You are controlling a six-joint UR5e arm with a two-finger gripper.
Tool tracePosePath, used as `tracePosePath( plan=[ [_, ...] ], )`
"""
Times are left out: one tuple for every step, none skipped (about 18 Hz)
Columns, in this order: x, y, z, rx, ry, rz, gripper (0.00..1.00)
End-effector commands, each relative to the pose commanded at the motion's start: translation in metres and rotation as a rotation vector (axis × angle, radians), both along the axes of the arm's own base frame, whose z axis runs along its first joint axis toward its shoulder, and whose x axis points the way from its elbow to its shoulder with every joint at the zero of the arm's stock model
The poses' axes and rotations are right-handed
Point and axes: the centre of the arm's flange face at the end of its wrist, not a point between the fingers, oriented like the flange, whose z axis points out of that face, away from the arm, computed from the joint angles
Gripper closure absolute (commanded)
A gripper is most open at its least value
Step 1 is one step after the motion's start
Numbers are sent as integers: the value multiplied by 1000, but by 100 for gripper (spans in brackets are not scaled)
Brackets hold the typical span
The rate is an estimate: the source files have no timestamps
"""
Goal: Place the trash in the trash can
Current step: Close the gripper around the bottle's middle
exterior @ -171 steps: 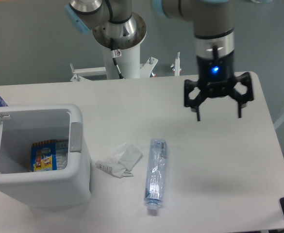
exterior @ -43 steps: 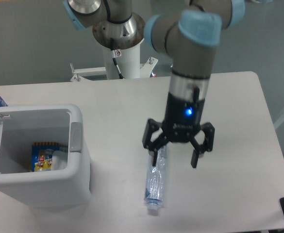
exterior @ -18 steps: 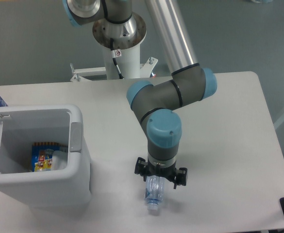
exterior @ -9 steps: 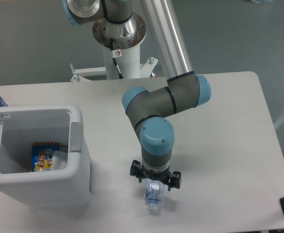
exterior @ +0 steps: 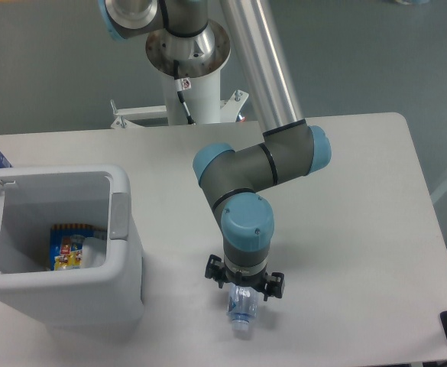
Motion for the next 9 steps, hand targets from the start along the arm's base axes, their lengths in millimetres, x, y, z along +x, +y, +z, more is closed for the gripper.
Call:
tracePosePath(
  plan=[
    [0, 0, 0, 0, 0, 0, 0],
    [1, -1, -2, -5, -3, 0, 0],
    [2, -3, -4, -9, -6, 0, 0],
    [2, -3, -5, -11, -6, 0, 0],
    [3, -3, -4, -12, -5, -1, 0],
    [3, -4, -4, -13, -6, -1, 0],
    [3, -5, -6, -20, -4, -1, 0],
    [2, -5, -6, -27, 3, -2, 0],
    [2, -6, -6, -31, 5, -3, 0]
  ],
)
